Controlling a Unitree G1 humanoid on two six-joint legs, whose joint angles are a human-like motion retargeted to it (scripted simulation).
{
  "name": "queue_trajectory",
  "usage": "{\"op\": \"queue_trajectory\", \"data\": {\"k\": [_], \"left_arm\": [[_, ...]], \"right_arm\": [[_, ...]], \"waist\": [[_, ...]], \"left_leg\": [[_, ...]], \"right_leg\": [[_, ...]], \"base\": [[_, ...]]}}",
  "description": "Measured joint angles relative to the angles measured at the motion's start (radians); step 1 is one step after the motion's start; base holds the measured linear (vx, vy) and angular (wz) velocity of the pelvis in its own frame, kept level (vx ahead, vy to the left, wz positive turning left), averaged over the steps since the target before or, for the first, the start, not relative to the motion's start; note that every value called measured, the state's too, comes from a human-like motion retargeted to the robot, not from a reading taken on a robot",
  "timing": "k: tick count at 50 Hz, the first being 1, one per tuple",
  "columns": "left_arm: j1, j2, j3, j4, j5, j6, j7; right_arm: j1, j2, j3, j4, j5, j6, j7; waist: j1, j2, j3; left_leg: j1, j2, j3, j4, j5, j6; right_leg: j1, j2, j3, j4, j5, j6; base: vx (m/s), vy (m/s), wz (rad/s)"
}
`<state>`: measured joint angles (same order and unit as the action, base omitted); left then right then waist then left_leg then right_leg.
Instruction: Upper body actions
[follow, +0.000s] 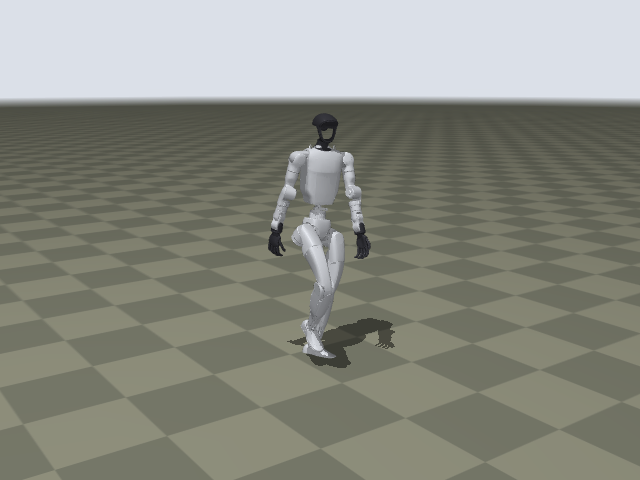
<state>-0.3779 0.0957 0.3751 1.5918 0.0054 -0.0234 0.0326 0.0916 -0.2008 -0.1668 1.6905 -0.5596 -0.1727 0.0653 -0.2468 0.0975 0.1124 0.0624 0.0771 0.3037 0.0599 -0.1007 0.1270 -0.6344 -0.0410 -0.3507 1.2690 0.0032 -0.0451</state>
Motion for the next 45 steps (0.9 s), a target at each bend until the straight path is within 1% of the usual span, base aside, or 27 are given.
{"op": "queue_trajectory", "data": {"k": [2,5,8,10,13,18,21,23,25,26,27,28,29,31,33,35,40,45], "left_arm": [[-0.054,-0.002,-0.007,-0.037,-0.016,-0.028,0.009],[-0.106,0.002,-0.025,-0.068,0.011,-0.053,0.026],[-0.132,0.011,-0.036,-0.075,0.036,-0.063,0.035],[-0.132,0.014,-0.036,-0.077,0.039,-0.065,0.035],[-0.105,0.02,-0.042,-0.077,0.047,-0.07,0.022],[-0.028,0.022,-0.068,-0.042,0.09,-0.051,0.013],[0.027,0.009,-0.087,-0.006,0.102,-0.033,-0.008],[0.066,-0.003,-0.094,0.015,0.106,-0.025,-0.018],[0.107,-0.015,-0.097,0.036,0.109,-0.016,-0.032],[0.123,-0.013,-0.096,0.045,0.111,-0.014,-0.043],[0.139,-0.013,-0.096,0.055,0.111,-0.014,-0.053],[0.155,-0.014,-0.096,0.064,0.111,-0.017,-0.059],[0.169,-0.014,-0.098,0.072,0.106,-0.019,-0.063],[0.191,-0.015,-0.1,0.089,0.094,-0.023,-0.069],[0.207,-0.012,-0.093,0.103,0.087,-0.023,-0.073],[0.216,-0.01,-0.09,0.108,0.091,-0.018,-0.074],[0.224,-0.006,-0.073,0.096,0.105,-0.003,-0.088],[0.223,-0.011,-0.045,0.075,0.084,0.018,-0.121]], "right_arm": [[0.037,-0.02,-0.022,0.009,0.002,0.003,-0.027],[0.085,-0.04,-0.047,0.009,0.014,0.021,-0.049],[0.101,-0.049,-0.063,0.009,0.036,0.033,-0.058],[0.098,-0.049,-0.071,0.009,0.049,0.031,-0.06],[0.074,-0.035,-0.081,0.009,0.069,0.016,-0.045],[0.033,0.004,-0.061,-0.009,0.092,-0.006,-0.007],[0.023,0.031,-0.035,-0.041,0.08,-0.013,0.009],[0.019,0.044,-0.017,-0.063,0.065,-0.021,0.014],[0.007,0.055,0.002,-0.085,0.047,-0.027,0.021],[-0.007,0.058,0.01,-0.091,0.036,-0.026,0.03],[-0.019,0.061,0.017,-0.097,0.026,-0.024,0.038],[-0.029,0.064,0.023,-0.1,0.019,-0.023,0.043],[-0.038,0.066,0.028,-0.101,0.012,-0.023,0.048],[-0.052,0.069,0.037,-0.101,0.0,-0.021,0.052],[-0.061,0.071,0.047,-0.1,-0.011,-0.018,0.052],[-0.066,0.073,0.049,-0.099,-0.019,-0.017,0.051],[-0.064,0.073,0.043,-0.093,-0.026,-0.01,0.041],[-0.044,0.052,0.024,-0.068,-0.032,0.0,0.02]], "waist": [[-0.017,-0.003,-0.001],[-0.032,-0.004,-0.005],[-0.036,-0.004,0.0],[-0.041,-0.003,0.002],[-0.052,0.003,0.001],[-0.032,0.004,-0.024],[-0.002,0.002,-0.05],[0.016,0.001,-0.072],[0.038,-0.013,-0.095],[0.049,-0.03,-0.1],[0.059,-0.048,-0.105],[0.069,-0.065,-0.112],[0.079,-0.077,-0.117],[0.096,-0.097,-0.121],[0.12,-0.109,-0.124],[0.143,-0.115,-0.128],[0.181,-0.118,-0.132],[0.148,-0.103,-0.114]], "left_leg": [[-0.012,0.004,-0.007,0.005,0.003,0.007],[-0.028,0.011,-0.016,0.013,0.003,0.01],[-0.026,0.018,-0.01,0.015,0.001,0.008],[-0.024,0.022,-0.004,0.015,-0.001,0.006],[-0.02,0.03,0.002,0.013,-0.005,0.004],[-0.013,0.028,0.025,0.001,-0.011,-0.001],[-0.012,0.018,0.037,-0.009,-0.013,-0.006],[-0.016,0.009,0.045,-0.013,-0.016,-0.009],[-0.021,-0.016,0.057,-0.017,-0.02,-0.01],[-0.016,-0.036,0.065,-0.021,-0.022,-0.011],[-0.013,-0.058,0.073,-0.025,-0.024,-0.012],[-0.011,-0.081,0.077,-0.028,-0.026,-0.012],[-0.009,-0.097,0.081,-0.03,-0.028,-0.013],[-0.005,-0.121,0.087,-0.033,-0.032,-0.016],[0.0,-0.134,0.101,-0.037,-0.035,-0.023],[-0.002,-0.14,0.113,-0.04,-0.036,-0.031],[-0.022,-0.131,0.145,-0.046,-0.027,-0.053],[-0.041,-0.112,0.119,-0.044,-0.007,-0.068]], "right_leg": [[-0.098,-0.005,-0.008,0.063,0.004,-0.024],[-0.191,-0.007,-0.012,0.094,0.007,-0.047],[-0.208,-0.005,-0.023,0.065,0.008,-0.063],[-0.189,0.004,-0.025,0.026,0.014,-0.061],[-0.12,0.031,-0.021,-0.061,0.031,-0.036],[0.058,0.068,0.006,-0.248,0.078,0.016],[0.196,0.083,0.024,-0.416,0.122,0.059],[0.287,0.079,0.019,-0.541,0.151,0.075],[0.388,0.063,0.018,-0.69,0.177,0.085],[0.436,0.055,0.03,-0.764,0.196,0.093],[0.482,0.049,0.049,-0.839,0.2,0.111],[0.526,0.047,0.082,-0.916,0.174,0.153],[0.563,0.048,0.105,-0.977,0.123,0.166],[0.617,0.049,0.13,-1.075,0.012,0.162],[0.644,0.041,0.099,-1.149,-0.051,0.138],[0.654,0.036,0.087,-1.204,-0.065,0.129],[0.639,0.044,0.093,-1.252,-0.052,0.112],[0.619,0.055,0.1,-1.228,-0.078,0.098]], "base": [[0.04,0.0,0.2],[0.02,0.0,0.06],[0.0,0.0,0.0],[-0.01,0.0,-0.19],[0.01,0.0,-0.07],[0.05,-0.03,-0.3],[0.07,-0.05,-0.24],[0.08,-0.07,-0.21],[0.06,-0.06,-0.28],[0.04,-0.06,-0.27],[0.05,-0.1,-0.23],[0.06,-0.11,-0.16],[0.05,-0.11,-0.12],[0.02,-0.08,-0.11],[0.01,-0.13,-0.29],[-0.02,-0.09,-0.34],[-0.06,-0.18,-0.28],[-0.08,-0.16,0.24]]}}
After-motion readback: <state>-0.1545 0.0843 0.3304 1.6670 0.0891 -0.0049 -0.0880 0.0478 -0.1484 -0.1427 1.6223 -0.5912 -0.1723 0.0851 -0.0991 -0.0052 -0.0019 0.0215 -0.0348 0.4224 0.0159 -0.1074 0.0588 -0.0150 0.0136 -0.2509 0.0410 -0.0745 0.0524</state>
